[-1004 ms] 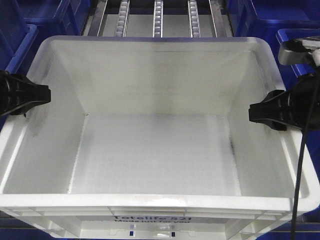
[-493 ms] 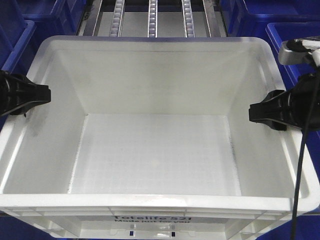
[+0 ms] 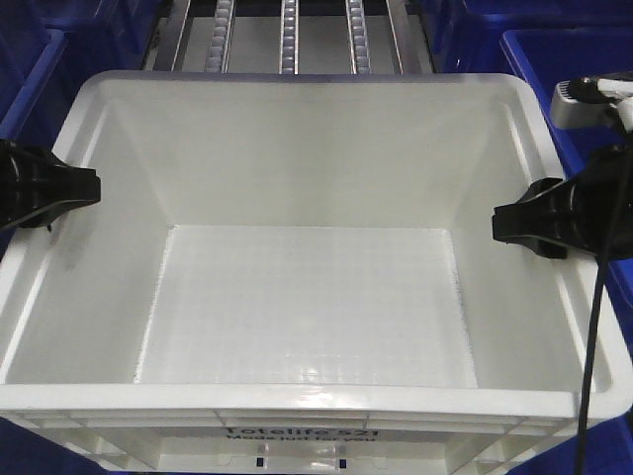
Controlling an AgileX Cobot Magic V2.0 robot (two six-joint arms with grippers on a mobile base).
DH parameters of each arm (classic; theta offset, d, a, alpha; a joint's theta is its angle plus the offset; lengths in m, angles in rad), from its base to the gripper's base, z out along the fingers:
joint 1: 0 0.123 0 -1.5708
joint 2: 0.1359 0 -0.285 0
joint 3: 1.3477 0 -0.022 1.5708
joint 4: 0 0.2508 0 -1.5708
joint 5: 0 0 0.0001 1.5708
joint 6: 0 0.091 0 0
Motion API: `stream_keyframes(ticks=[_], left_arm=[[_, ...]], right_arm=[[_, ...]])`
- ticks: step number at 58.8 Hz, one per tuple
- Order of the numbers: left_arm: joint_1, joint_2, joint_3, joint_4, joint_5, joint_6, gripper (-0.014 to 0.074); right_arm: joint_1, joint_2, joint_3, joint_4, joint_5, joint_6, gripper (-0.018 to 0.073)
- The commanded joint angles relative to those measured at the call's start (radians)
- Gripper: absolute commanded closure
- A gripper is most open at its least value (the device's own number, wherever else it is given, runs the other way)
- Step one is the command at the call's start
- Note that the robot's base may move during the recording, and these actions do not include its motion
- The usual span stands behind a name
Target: Move bin from left to right shelf
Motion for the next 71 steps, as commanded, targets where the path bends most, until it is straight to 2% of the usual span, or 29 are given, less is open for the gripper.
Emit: stream_keyframes(ticks=[1, 71], left_arm=[[-0.007, -0.041, -0.041, -0.078, -0.098, 0.041, 0.0603], [-0.007, -0.041, -0.041, -0.078, -0.098, 0.041, 0.0603]], right_arm=[[-0.004, -0.029, -0.038, 0.021, -0.092, -0.016, 0.0564], [-0.004, -0.029, -0.038, 0.021, -0.092, -0.016, 0.0564]])
